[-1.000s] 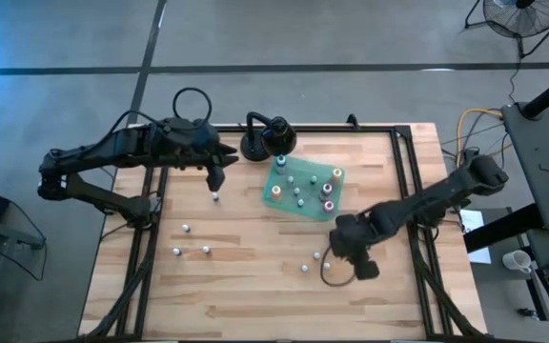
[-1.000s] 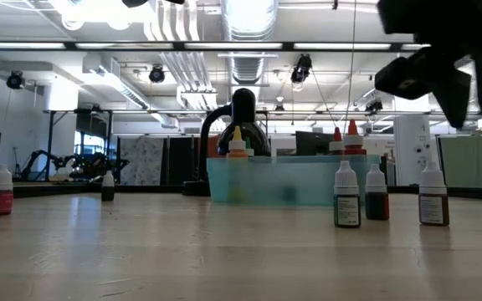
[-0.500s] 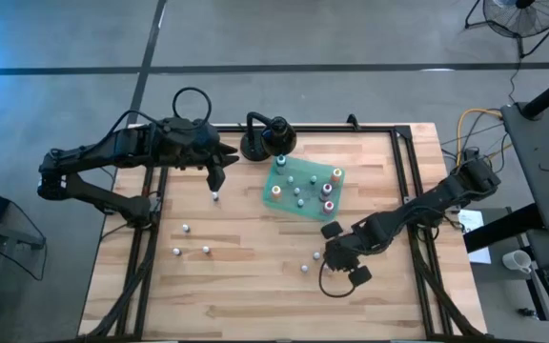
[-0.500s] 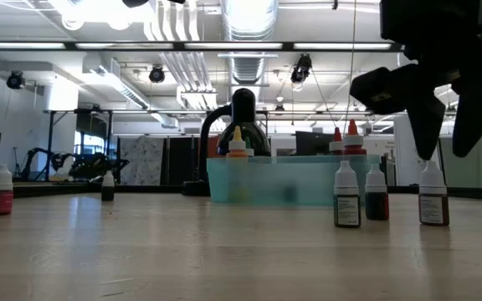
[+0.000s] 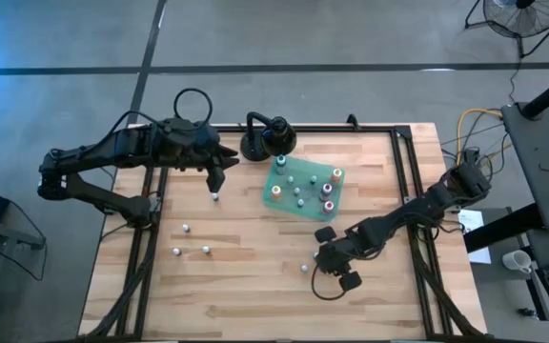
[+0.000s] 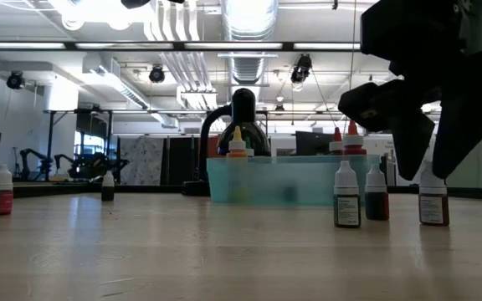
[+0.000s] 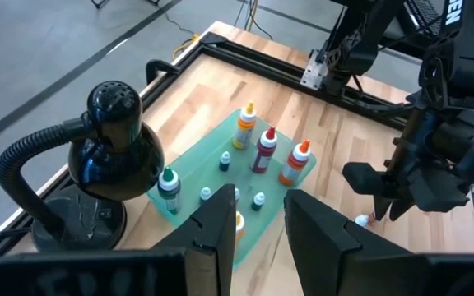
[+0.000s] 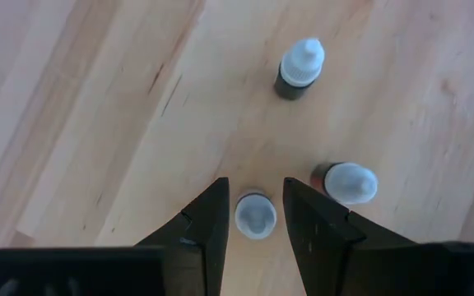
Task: Pick & Place food coloring
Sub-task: Put the orange food coloring bottle into the green bin
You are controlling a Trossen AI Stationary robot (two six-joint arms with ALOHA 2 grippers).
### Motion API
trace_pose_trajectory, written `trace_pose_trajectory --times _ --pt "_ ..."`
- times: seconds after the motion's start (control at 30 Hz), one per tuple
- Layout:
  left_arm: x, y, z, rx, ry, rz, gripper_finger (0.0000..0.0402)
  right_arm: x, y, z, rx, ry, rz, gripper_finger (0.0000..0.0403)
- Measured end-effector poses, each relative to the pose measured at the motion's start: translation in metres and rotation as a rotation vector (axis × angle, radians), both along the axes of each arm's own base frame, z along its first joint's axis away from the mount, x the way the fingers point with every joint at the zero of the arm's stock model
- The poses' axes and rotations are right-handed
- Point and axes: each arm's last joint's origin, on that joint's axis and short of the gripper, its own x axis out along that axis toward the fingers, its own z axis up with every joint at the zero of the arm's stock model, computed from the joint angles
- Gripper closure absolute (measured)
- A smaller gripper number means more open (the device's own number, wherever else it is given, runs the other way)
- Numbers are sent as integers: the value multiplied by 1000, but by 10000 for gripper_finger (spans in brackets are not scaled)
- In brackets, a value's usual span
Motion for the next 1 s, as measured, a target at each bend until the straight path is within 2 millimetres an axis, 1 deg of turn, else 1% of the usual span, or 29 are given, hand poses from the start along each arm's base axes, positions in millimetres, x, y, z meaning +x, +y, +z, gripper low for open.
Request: trace_pose_trajectory --times 0.33,0.47,0.73,0.9,1.0 --pt "0 0 0 14 4 -8 321 -2 -1 -1 -6 26 -1 294" --pt "0 0 0 14 5 -8 321 -3 0 -1 35 47 7 295" --pt "1 0 -6 8 29 -6 321 -3 1 -1 41 50 6 316" --pt "1 0 -6 1 27 -2 321 -3 1 -1 40 50 3 331" --pt "1 0 -6 1 27 -2 321 -3 1 -1 39 48 2 334"
